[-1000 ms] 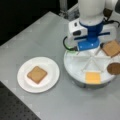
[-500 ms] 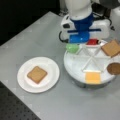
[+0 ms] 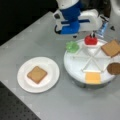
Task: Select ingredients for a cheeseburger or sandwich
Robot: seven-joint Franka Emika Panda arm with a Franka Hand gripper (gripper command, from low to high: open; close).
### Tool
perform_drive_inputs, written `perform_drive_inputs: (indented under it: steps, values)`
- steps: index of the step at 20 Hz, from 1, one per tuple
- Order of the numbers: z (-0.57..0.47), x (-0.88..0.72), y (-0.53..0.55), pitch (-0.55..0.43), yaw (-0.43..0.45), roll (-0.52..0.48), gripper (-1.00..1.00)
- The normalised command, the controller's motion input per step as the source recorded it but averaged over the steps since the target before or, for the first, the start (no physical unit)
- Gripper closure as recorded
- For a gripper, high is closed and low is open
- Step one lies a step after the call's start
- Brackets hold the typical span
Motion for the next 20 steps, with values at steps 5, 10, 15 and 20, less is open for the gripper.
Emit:
perform_drive_inputs:
  steps: [5, 10, 15, 20]
  values:
    - [0.07, 0.20, -0.24, 0.131, -0.210, 0.400, -1.00]
    - [0.03, 0.12, -0.33, 0.130, -0.160, 0.402, -1.00]
    - [-0.01, 0.18, -0.35, 0.080, -0.051, 0.405, -1.00]
    - [-0.09, 0.20, -0.36, 0.025, 0.029, 0.505, -1.00]
